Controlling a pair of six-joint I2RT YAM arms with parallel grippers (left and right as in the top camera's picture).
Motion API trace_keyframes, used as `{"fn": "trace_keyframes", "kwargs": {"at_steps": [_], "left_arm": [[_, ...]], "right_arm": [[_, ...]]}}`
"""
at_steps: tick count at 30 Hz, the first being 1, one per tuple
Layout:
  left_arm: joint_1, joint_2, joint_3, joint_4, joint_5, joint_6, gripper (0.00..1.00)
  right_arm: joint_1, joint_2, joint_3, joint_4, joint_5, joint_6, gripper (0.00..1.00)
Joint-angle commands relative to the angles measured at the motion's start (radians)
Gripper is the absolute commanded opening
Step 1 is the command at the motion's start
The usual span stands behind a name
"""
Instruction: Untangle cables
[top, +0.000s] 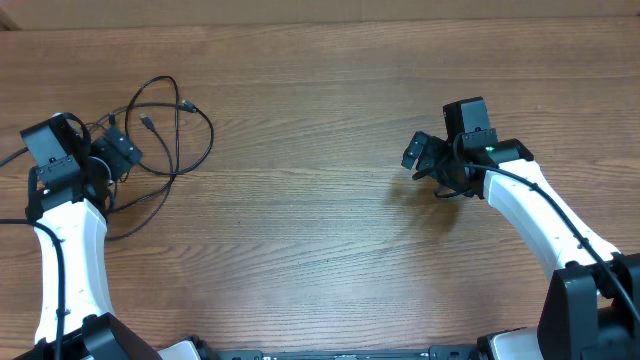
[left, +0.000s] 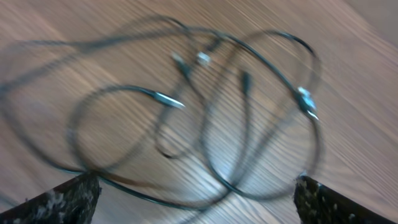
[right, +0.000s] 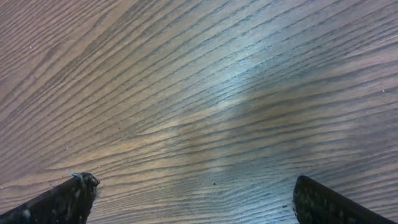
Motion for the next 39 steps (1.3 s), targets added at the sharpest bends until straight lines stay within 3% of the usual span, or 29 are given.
{"fn": "trace_keyframes", "kwargs": {"at_steps": [1,9,22,39], "left_arm": [[-0.009,-0.018,0.021,-0.029,0.245,0.000,1.00],[-0.100,-0.016,0.021,-0.108,0.296,0.066,1.00],[-0.309,0.013,0.019,-0.181,0.293,0.064,0.99],[-0.317,0.013,0.019,-0.182,0.287,0.064,0.99]], "right_arm": [[0.003,-0.005,0.001,0.006,0.010,-0.004,1.00],[0.003,-0.005,0.001,0.006,0.010,-0.004,1.00],[0.003,-0.005,0.001,0.006,0.010,-0.004,1.00],[0.003,-0.005,0.001,0.006,0.010,-0.004,1.00]]}}
